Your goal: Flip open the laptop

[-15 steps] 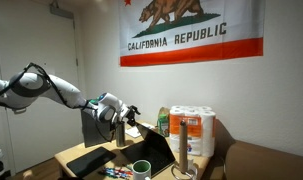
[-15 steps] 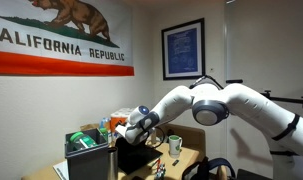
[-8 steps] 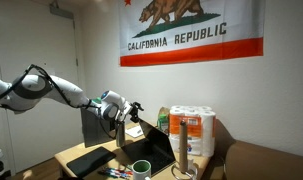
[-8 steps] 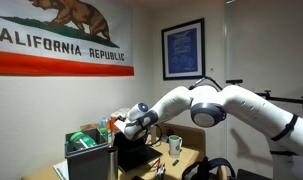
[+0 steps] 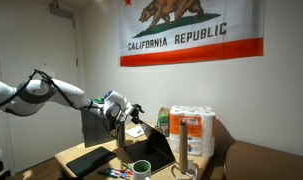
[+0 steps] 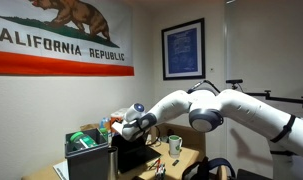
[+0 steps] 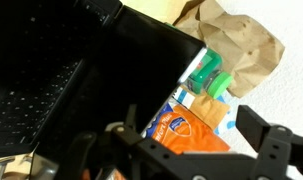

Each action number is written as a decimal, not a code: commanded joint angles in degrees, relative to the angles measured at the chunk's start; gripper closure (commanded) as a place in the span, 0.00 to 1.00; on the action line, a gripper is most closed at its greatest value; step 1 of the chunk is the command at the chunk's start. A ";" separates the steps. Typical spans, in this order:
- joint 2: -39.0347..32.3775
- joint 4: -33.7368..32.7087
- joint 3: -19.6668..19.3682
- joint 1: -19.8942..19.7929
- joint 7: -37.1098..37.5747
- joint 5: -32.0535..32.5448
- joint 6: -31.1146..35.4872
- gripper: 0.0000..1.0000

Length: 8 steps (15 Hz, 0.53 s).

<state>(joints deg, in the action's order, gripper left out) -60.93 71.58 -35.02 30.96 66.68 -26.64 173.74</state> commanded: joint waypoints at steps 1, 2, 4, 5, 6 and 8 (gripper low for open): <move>-1.29 -5.53 0.27 -2.03 -1.66 2.29 -5.69 0.00; -1.44 -6.57 0.46 -2.51 -1.83 2.83 -7.21 0.00; -1.49 -8.81 1.01 -3.63 -2.77 3.76 -11.09 0.00; -1.70 -10.07 0.88 -4.12 -3.06 4.13 -12.80 0.00; -0.40 -10.71 4.26 -6.79 0.53 11.16 -13.43 0.00; -1.16 -13.60 5.73 -8.84 1.92 15.87 -15.29 0.00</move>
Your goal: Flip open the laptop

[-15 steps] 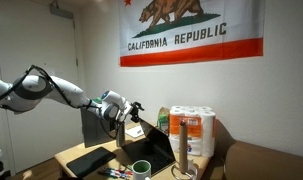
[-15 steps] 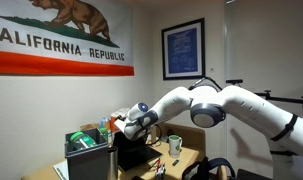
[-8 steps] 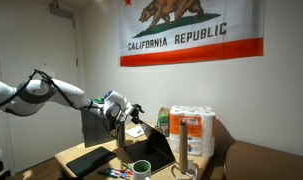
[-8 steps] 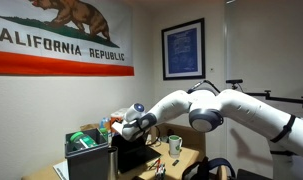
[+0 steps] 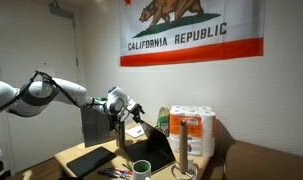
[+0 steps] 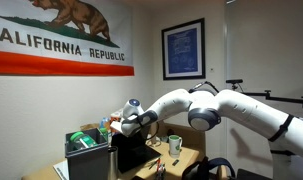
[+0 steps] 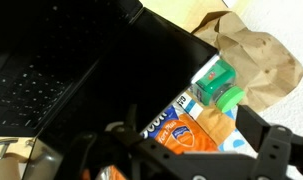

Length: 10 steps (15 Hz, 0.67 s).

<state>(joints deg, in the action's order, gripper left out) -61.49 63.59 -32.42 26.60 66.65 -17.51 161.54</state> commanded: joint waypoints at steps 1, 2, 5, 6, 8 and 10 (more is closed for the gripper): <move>-0.83 -6.92 4.39 -5.74 2.51 8.96 -3.79 0.00; -1.20 -8.02 5.46 -6.90 2.97 10.83 -4.12 0.00; -2.61 -10.53 7.57 -9.64 3.85 14.92 -3.61 0.00; -3.20 -11.37 7.82 -10.31 4.09 15.86 -3.09 0.00; -4.13 -12.67 8.17 -11.28 4.41 17.21 -2.33 0.00; -4.63 -13.40 8.36 -11.69 4.43 18.32 -2.21 0.00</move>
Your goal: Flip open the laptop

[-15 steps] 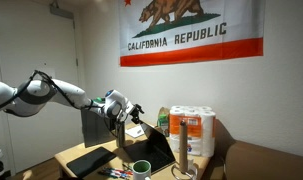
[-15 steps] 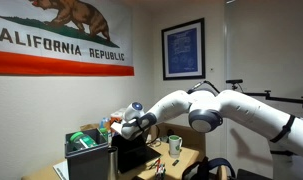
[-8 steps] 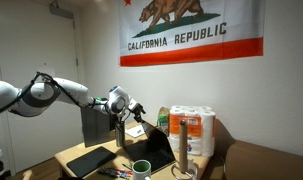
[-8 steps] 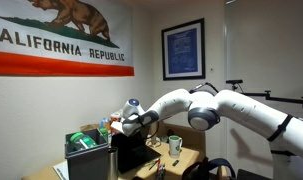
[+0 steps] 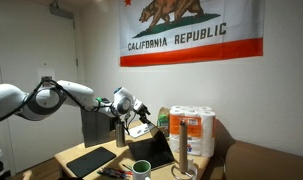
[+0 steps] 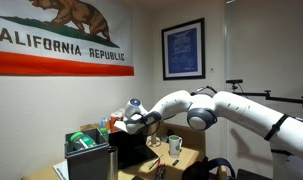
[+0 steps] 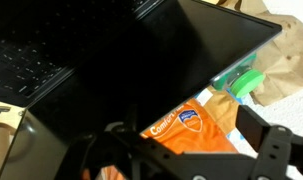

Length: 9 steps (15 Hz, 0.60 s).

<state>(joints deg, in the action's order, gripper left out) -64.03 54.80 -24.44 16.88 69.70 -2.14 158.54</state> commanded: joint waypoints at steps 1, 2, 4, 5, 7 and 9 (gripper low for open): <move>-1.78 -4.35 1.08 -2.16 0.57 3.36 0.42 0.00; -1.40 -4.03 1.89 -2.31 -0.18 3.70 -0.07 0.00; -0.44 -1.30 2.25 -1.67 0.91 3.95 0.02 0.00; -0.45 -1.33 2.39 -1.72 0.87 3.96 0.02 0.00; -0.45 -1.35 2.47 -1.74 0.86 3.95 0.02 0.00; -0.45 -1.37 2.49 -1.77 0.86 3.94 0.02 0.00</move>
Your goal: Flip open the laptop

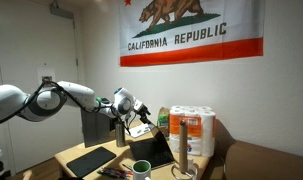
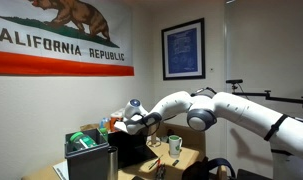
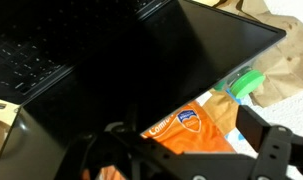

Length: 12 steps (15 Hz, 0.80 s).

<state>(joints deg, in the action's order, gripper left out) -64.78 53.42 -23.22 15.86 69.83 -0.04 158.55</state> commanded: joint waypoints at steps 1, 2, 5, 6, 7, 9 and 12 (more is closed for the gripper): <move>0.29 0.01 1.27 -0.75 0.73 1.84 0.01 0.00; 0.29 0.00 1.28 -0.76 0.73 1.84 0.01 0.00; 0.53 0.89 1.17 -0.45 0.97 1.92 0.42 0.00; 0.68 1.39 1.17 -0.29 1.12 1.95 0.33 0.00; 0.93 1.97 1.01 -0.11 1.23 2.05 0.37 0.00; 1.56 2.96 0.67 0.24 1.34 2.26 0.25 0.00; 2.51 4.16 0.39 0.66 1.19 2.82 -0.12 0.00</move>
<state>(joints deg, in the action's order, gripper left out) -64.92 54.31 -22.64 15.95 69.84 0.52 158.54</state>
